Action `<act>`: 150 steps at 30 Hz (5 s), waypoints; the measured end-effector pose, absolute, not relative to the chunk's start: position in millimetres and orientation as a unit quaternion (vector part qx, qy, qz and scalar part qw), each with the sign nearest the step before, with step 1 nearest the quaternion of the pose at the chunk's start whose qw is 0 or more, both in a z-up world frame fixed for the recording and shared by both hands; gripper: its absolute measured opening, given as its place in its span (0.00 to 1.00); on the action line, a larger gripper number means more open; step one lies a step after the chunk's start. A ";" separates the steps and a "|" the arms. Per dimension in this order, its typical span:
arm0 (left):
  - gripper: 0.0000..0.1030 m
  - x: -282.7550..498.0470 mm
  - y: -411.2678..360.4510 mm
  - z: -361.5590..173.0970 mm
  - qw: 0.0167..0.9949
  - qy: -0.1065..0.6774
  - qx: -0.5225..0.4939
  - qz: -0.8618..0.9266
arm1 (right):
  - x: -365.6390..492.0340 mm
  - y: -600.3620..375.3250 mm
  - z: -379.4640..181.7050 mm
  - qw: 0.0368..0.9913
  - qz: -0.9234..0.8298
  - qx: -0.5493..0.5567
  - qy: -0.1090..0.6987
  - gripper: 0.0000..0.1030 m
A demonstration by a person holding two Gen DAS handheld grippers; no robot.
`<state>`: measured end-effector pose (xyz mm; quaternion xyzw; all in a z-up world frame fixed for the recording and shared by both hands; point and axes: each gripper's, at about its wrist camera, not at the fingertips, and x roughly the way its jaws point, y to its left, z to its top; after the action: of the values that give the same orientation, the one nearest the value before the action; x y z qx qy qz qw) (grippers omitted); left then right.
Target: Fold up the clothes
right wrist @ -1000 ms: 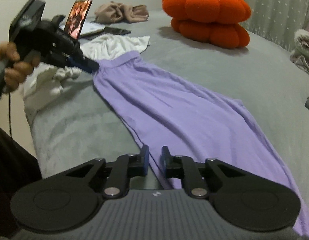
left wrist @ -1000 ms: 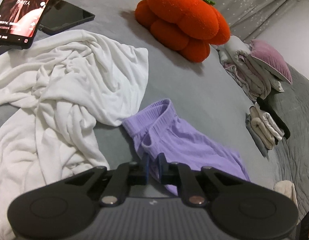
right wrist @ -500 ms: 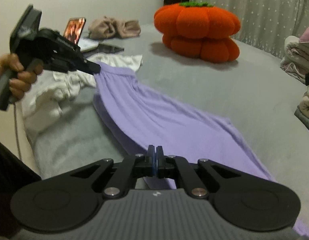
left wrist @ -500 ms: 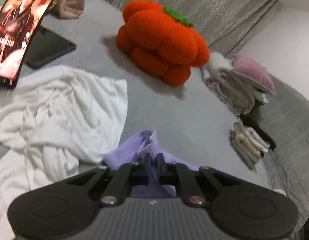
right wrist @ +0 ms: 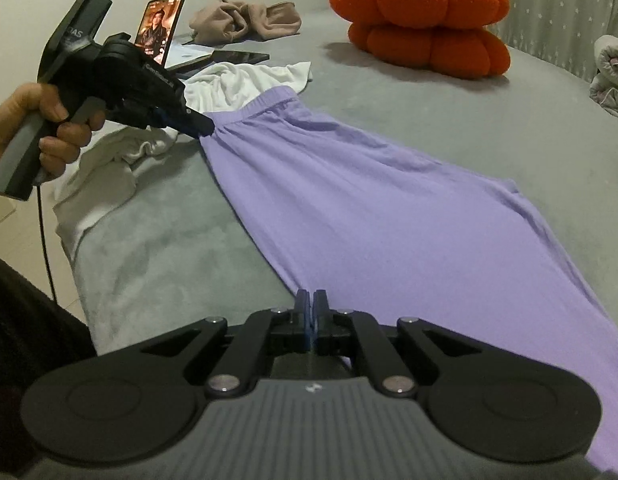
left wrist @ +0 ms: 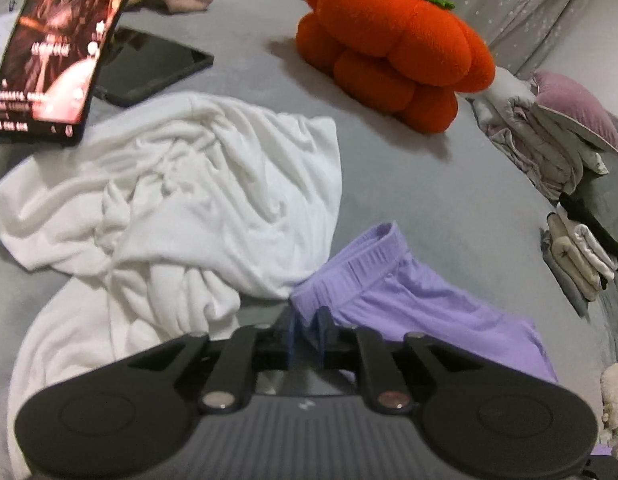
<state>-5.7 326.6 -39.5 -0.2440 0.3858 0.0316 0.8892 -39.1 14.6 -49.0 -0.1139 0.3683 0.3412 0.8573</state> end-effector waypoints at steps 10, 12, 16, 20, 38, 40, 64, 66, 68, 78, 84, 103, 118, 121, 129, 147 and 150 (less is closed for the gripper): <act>0.53 -12.2 300.4 -6.6 0.932 0.300 -0.202 0.014 | -22.7 -27.6 -34.2 0.876 0.310 -0.048 0.366 0.23; 0.58 -8.9 287.3 -8.1 0.935 0.299 -0.192 -0.015 | -20.6 -37.2 -35.8 0.884 0.295 -0.035 0.360 0.35; 0.58 -0.6 265.6 -20.9 0.935 0.316 -0.156 -0.030 | -18.8 -54.9 -43.1 0.893 0.270 -0.020 0.360 0.36; 0.63 7.7 243.9 -33.7 0.934 0.333 -0.120 -0.044 | -28.2 -78.7 -46.8 0.899 0.248 -0.019 0.361 0.36; 0.75 -2.0 140.6 -32.7 0.920 0.344 -0.046 -0.183 | -126.4 -211.4 -35.7 0.937 0.095 0.003 0.337 0.38; 0.75 -7.9 122.9 -32.9 0.916 0.339 -0.027 -0.212 | -128.7 -204.3 -38.5 0.933 0.112 -0.017 0.341 0.38; 0.75 -14.6 41.4 -46.3 0.870 0.372 0.096 -0.309 | -131.5 -164.4 -52.5 0.888 0.191 -0.161 0.387 0.15; 0.74 -17.5 36.6 -42.4 0.869 0.363 0.091 -0.323 | -135.9 -171.6 -49.4 0.895 0.173 -0.153 0.383 0.22; 0.74 -21.3 30.1 -39.2 0.870 0.349 0.092 -0.335 | -140.2 -178.8 -46.4 0.901 0.155 -0.145 0.378 0.33; 0.57 -40.7 -8.9 -34.4 0.845 0.312 0.075 -0.428 | -158.4 -281.9 -46.9 0.915 0.008 0.132 0.381 0.34; 0.57 -72.9 -48.8 -33.2 0.801 0.273 0.115 -0.521 | -178.1 -324.1 -54.7 0.897 -0.063 0.291 0.328 0.34; 0.02 -83.6 -119.7 -55.6 0.788 0.281 0.167 -0.521 | -181.9 -366.6 -71.1 0.871 -0.201 0.389 0.223 0.14; 0.30 -72.1 -110.3 -42.2 0.758 0.323 0.116 -0.555 | -184.9 -349.3 -45.5 0.914 -0.245 0.223 0.235 0.16; 0.38 -63.7 -99.5 -34.4 0.767 0.315 0.106 -0.549 | -182.4 -345.4 -41.5 0.919 -0.246 0.197 0.238 0.28; 0.40 -18.0 -69.0 -27.3 0.824 0.312 0.079 -0.467 | -147.2 -321.1 -27.6 0.951 -0.146 0.109 0.250 0.37; 0.56 54.7 40.1 -43.8 0.930 0.292 0.084 -0.209 | -82.3 -271.3 -64.5 0.952 -0.035 -0.017 0.303 0.22; 0.56 65.8 54.2 -45.7 0.934 0.294 0.081 -0.186 | -85.0 -271.4 -66.0 0.954 -0.038 -0.020 0.296 0.21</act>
<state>65.8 54.2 -45.7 0.0805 0.2940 -0.1863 0.9340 -85.0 -271.4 -66.0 -0.0205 0.2963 -0.0378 0.9541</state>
